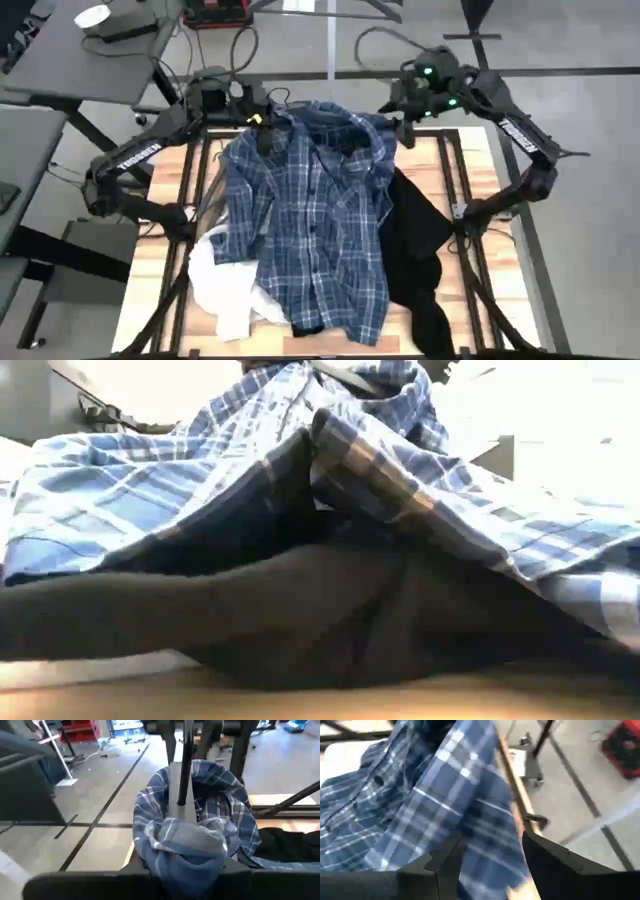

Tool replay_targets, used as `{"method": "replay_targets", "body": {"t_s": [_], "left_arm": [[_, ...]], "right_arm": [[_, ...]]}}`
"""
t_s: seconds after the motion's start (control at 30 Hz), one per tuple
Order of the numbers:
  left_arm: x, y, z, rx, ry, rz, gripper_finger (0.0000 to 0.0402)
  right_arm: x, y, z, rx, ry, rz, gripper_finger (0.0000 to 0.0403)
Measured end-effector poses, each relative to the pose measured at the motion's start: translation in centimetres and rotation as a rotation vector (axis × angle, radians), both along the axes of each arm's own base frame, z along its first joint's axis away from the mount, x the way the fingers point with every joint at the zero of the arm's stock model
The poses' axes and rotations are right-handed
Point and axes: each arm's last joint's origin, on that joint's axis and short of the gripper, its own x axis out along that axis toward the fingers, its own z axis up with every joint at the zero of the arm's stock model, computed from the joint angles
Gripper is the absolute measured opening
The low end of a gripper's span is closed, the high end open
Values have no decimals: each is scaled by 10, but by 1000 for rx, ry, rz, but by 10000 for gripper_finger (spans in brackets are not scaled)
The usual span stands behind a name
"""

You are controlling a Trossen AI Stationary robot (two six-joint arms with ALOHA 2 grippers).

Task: Hang clothes
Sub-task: Hang the blue long sleeve polo on the rack

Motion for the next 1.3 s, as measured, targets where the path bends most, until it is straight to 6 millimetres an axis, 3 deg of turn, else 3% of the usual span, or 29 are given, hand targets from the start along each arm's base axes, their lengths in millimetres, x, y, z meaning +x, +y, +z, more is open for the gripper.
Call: {"method": "replay_targets", "body": {"t_s": [0.33, 0.53, 0.67, 0.73, 0.9, 1.1, 1.3], "left_arm": [[2, -4, -1, -12, 4, -36, 31], [3, -4, -3, -33, 18, -59, 31], [3, -5, -5, -40, 33, -65, 48], [3, -5, -5, -46, 29, -63, 66], [2, -4, -10, -89, 73, -40, 96], [-3, -3, -22, -79, 219, 61, 98], [-6, -1, -27, -20, 300, 132, 98]], "right_arm": [[46, -5, -14, -40, -83, 118, 166], [61, -4, -19, -21, -124, 176, 107], [66, 0, -19, -32, -135, 200, 48], [64, -2, -19, -29, -131, 193, 28], [49, -12, -15, -9, -128, 137, 28], [11, -16, 8, -46, -174, 75, 28], [-10, -23, 18, -71, -202, 17, 28]]}}
